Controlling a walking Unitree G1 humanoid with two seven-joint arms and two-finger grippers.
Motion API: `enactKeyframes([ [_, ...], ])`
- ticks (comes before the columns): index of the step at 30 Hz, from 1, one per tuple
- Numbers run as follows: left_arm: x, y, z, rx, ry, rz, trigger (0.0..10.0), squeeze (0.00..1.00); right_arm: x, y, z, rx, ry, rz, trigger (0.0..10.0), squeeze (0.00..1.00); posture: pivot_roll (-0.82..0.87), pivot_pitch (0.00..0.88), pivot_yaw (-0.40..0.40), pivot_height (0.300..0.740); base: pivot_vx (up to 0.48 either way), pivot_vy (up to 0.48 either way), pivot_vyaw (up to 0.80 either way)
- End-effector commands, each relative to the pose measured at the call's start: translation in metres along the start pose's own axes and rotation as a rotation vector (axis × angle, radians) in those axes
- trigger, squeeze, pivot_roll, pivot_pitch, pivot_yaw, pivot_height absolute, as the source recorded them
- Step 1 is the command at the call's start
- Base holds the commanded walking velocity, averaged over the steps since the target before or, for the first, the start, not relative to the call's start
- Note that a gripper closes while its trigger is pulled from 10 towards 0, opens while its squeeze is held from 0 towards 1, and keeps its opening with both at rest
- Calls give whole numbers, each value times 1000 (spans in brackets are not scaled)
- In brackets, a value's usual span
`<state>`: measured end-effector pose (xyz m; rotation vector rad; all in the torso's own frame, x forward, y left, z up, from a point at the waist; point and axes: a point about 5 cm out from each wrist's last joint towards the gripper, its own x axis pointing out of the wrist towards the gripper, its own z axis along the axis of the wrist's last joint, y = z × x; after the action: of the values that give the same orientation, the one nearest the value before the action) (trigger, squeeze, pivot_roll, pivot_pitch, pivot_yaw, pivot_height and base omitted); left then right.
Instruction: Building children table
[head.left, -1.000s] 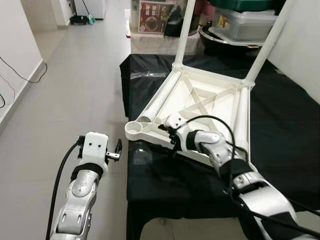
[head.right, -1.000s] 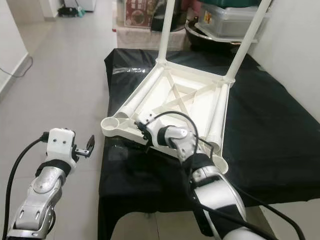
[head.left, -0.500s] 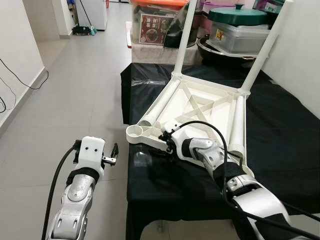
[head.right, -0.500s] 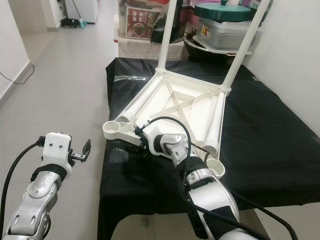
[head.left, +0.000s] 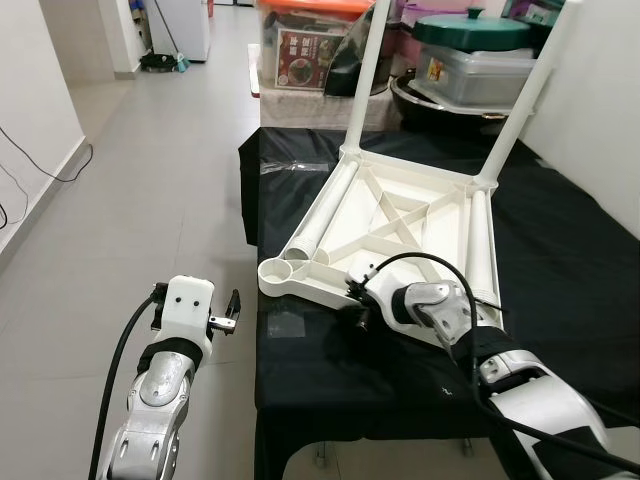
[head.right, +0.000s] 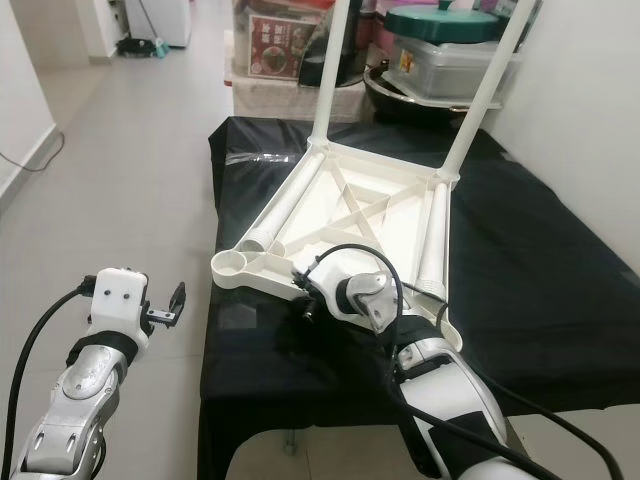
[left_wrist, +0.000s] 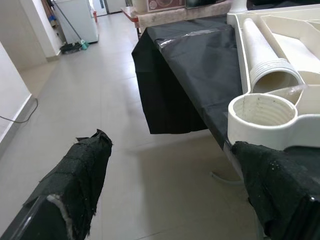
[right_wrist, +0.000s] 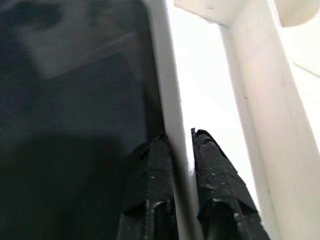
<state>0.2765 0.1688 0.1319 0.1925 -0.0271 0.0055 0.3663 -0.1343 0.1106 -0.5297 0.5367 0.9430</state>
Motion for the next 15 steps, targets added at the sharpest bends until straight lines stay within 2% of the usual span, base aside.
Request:
enactKeyframes([
  [1,-2,-3,-3,-3,10,-4,10000,0,8,13,-17,37,59,38,0,0,166,0,-143,740,0,0,0],
  [7,-3,-5,-4,-6,16,-7,10000,0,1,8,-25,58,66,39,0,0,149,0,-144,740,0,0,0],
  [10,-5,-8,-5,-9,20,-11,10000,0,-16,6,-34,-10,33,139,0,0,146,0,-146,740,0,0,0],
  [13,-5,-8,-5,-9,20,-11,10000,0,-16,6,-34,-10,33,139,0,0,146,0,-146,740,0,0,0],
  [14,-5,-8,-5,-10,21,-10,10000,0,-21,6,-37,-46,39,181,0,0,144,0,-145,740,0,0,0],
  [15,-6,-9,-6,-12,24,-10,10000,0,-39,-4,-50,-152,130,190,0,0,130,0,-148,740,0,0,0],
])
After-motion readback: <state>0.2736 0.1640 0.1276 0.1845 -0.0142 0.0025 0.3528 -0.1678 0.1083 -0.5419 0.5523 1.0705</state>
